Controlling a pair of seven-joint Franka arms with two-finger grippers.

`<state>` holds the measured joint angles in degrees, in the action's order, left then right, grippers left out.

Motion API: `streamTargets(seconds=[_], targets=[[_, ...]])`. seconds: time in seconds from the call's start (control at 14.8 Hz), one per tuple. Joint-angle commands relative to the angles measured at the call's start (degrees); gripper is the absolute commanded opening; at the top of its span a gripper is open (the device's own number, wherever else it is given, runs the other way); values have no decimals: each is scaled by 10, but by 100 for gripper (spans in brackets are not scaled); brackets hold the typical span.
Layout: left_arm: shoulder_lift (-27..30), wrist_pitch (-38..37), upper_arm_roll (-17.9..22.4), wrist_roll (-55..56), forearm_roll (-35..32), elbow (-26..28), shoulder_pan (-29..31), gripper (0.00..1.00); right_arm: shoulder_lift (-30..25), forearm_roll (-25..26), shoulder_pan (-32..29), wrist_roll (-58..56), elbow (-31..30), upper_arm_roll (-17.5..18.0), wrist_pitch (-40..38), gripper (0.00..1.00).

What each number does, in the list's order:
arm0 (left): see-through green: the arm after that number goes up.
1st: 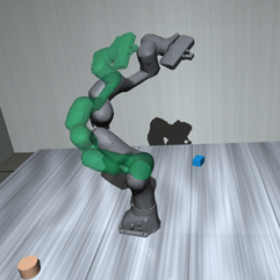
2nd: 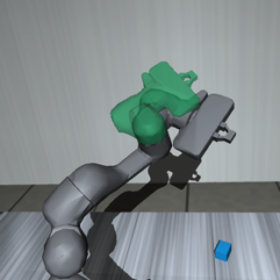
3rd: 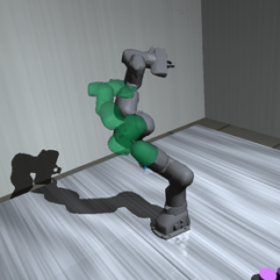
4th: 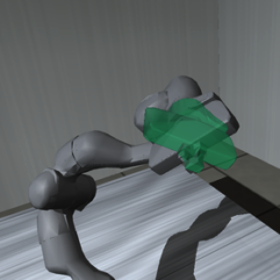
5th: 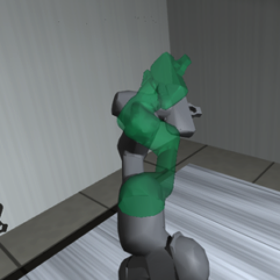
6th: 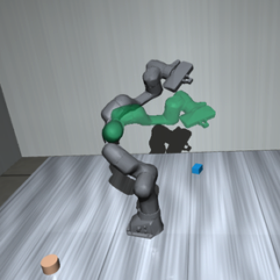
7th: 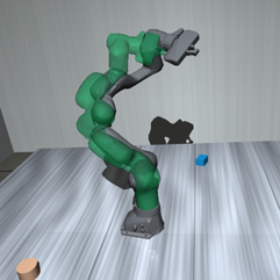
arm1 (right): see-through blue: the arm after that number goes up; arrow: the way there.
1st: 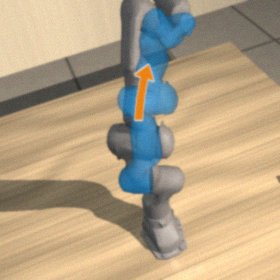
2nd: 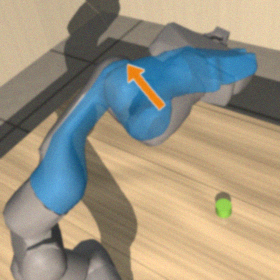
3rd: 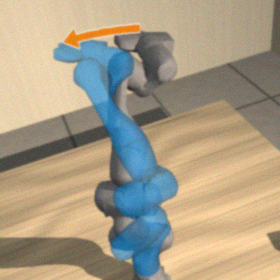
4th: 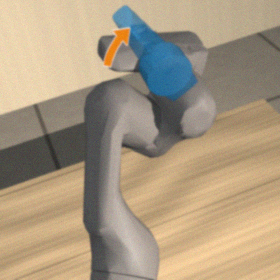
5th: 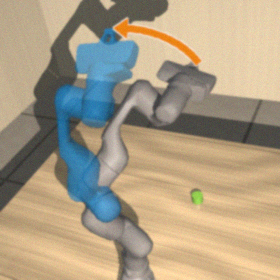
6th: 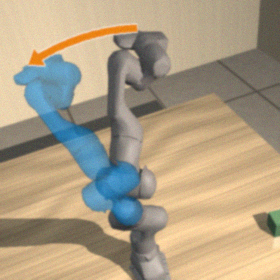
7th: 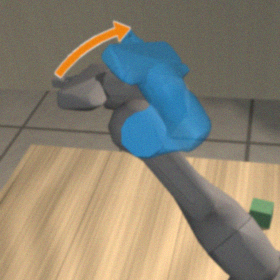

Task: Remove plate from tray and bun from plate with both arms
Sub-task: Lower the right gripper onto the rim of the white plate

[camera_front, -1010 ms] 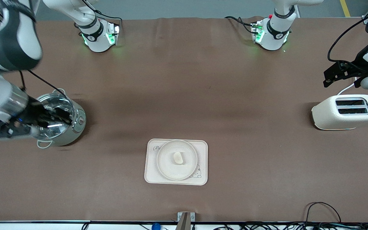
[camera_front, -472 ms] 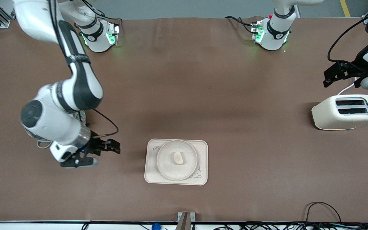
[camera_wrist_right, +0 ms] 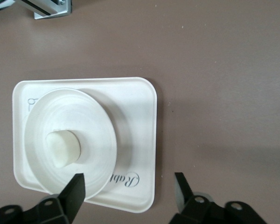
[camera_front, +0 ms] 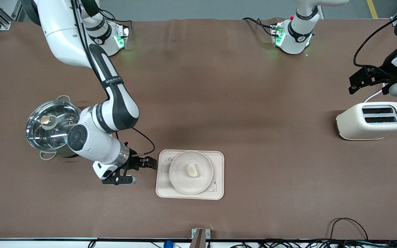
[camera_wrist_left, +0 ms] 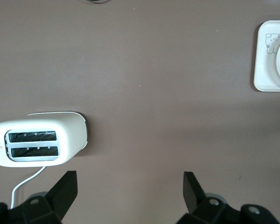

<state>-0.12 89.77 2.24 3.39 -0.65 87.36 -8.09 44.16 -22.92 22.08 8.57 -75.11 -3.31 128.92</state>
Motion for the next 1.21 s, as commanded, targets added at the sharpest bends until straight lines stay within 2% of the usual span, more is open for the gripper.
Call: streamTargets(seconds=[0.0,0.13,0.34,0.74,0.88,1.15], targets=[[-2,-7,1,-8,5,-9,2,100,54,-14,6,9,41,14,26,79],[-2,-7,1,-5,5,-9,1,100,74,-16,0,10,60,34,27,70],[-2,-7,1,-5,5,-9,1,100,101,-61,-1,29,77,48,27,68],[-2,-7,1,-8,5,-8,1,100,120,-61,5,27,83,47,29,59],[-2,-8,1,-7,5,-8,0,100,127,-62,6,29,87,47,41,50],[-2,-8,1,-8,5,-8,1,100,138,-62,10,29,89,47,49,42]])
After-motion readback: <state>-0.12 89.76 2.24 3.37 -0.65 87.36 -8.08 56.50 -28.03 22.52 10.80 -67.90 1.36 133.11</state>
